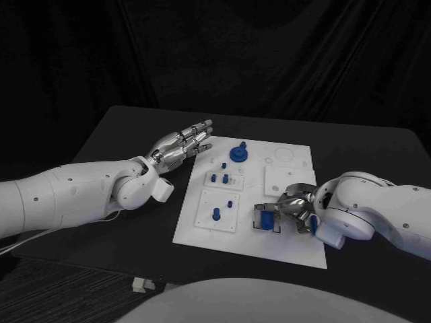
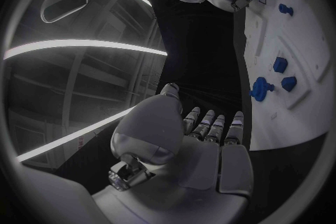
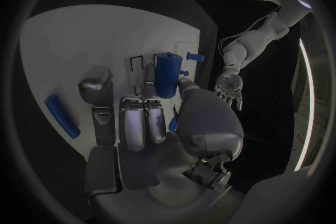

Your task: Assemble the parts on the task board

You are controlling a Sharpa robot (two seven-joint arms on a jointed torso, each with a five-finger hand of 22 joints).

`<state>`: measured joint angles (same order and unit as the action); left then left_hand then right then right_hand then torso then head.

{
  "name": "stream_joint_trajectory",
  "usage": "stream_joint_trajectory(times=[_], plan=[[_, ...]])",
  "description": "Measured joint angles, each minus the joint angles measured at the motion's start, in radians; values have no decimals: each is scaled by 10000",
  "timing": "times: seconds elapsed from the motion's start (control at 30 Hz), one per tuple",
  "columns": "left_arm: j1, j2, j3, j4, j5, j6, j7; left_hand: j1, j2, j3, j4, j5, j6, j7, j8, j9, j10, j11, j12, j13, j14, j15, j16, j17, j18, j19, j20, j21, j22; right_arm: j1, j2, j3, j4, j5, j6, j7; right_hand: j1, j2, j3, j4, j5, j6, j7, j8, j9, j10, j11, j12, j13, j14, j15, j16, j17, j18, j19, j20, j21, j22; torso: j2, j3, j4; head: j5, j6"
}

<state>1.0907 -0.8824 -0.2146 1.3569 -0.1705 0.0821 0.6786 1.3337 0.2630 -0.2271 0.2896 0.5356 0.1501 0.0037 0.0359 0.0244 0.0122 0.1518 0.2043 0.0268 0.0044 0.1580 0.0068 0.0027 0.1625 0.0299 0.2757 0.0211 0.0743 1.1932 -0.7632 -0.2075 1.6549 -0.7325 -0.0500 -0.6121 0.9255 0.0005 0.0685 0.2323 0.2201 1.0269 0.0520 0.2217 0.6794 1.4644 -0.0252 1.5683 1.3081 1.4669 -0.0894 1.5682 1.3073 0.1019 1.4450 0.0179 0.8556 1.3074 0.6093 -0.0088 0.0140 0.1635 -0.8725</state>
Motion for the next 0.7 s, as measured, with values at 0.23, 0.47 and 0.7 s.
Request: stream_joint_trajectory(times=[0.23, 0.47, 0.7], plan=[[-2, 13, 0, -4, 0, 10, 0, 0, 0, 0, 0, 0, 0, 0, 0, 0, 0, 0, 0, 0, 15, 15, 0, 1, -1, 15, 15, 0, 7, 0, 17, 4, -24, -16, 22, 0, -128, 47, -341, 202, -572, -36, 36, 29, 16, 0, 0, 0, -1, 0, 0, 0, 0, 0, 36, 36, -115, -1, -2, 0, 1, -10, 0], [-4, 16, 0, -8, 0, 25, 0, 0, 0, 0, 0, -1, 0, 0, 0, 0, 0, 0, 0, 0, 15, 14, 0, 1, 0, 15, 15, 0, 7, 0, 22, 4, -40, -22, 32, 0, -195, 57, -652, 376, -1098, -103, 35, 88, 19, 0, 0, 0, -1, -26, 26, 0, 0, 0, 36, 36, -194, 5, -6, 5, 0, 12, 0], [-7, 16, 0, -9, 0, 41, 0, 0, 0, 0, 0, -1, 0, 0, 0, 0, 0, 0, 0, 0, 14, 14, 0, 1, -1, 14, 15, 0, 6, 0, 21, 12, -48, -44, 30, 2, -286, -34, -1035, 501, -1590, -111, 38, 89, 6, 0, -1, 0, -2, -26, 26, 0, 0, -1, 36, 36, -254, 7, -4, 4, 0, 18, 0]])
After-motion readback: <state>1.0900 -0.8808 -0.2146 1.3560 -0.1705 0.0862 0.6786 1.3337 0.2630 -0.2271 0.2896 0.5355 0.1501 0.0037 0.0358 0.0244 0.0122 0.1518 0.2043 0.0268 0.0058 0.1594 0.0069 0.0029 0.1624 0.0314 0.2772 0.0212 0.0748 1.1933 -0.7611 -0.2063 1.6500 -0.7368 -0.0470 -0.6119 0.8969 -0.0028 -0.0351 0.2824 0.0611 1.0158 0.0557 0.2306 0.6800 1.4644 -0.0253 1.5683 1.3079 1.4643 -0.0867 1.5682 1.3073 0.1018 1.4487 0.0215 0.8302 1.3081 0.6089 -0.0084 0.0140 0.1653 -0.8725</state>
